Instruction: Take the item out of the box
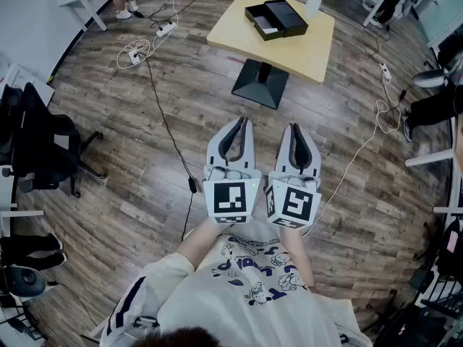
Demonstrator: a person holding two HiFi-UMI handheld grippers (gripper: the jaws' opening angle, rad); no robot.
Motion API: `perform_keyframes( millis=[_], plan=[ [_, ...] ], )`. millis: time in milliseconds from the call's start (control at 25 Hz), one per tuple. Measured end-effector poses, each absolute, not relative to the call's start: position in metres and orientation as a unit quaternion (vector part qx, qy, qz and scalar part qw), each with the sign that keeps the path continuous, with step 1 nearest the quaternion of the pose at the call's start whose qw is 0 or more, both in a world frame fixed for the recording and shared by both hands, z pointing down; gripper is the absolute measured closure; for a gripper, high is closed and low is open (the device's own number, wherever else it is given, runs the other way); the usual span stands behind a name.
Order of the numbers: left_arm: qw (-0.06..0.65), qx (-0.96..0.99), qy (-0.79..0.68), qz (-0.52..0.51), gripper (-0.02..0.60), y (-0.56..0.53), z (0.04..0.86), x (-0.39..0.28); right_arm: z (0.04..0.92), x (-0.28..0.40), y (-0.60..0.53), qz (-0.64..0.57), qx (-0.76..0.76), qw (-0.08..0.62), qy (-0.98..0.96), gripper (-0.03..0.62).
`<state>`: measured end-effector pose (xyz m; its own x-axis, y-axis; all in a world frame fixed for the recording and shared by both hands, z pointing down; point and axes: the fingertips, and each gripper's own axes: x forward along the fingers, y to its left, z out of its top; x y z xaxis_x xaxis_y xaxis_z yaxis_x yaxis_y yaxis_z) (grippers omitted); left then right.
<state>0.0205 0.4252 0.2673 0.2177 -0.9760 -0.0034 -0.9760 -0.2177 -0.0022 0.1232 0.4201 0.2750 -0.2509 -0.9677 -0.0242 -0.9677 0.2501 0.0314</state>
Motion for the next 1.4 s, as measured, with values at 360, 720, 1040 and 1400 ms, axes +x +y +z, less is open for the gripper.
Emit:
perform_keyframes(
  millis=[360, 720, 1040, 1400],
  plan=[
    [0.000, -0.780, 0.626, -0.001, 0.554, 0.422, 0.268, 0.016, 0.276, 0.117, 0.417, -0.015, 0.608, -0.001, -0.794, 0.551],
    [-0.005, -0.777, 0.629, -0.005, 0.554, 0.413, 0.272, 0.009, 0.280, 0.112, 0.408, -0.006, 0.606, -0.003, -0.795, 0.551],
    [-0.004, -0.779, 0.627, -0.009, 0.554, 0.386, 0.273, 0.007, 0.281, 0.109, 0.383, -0.005, 0.607, -0.006, -0.795, 0.551],
    [0.003, -0.783, 0.622, -0.009, 0.554, 0.333, 0.270, -0.003, 0.282, 0.099, 0.330, -0.001, 0.610, -0.011, -0.792, 0.551]
  ],
)
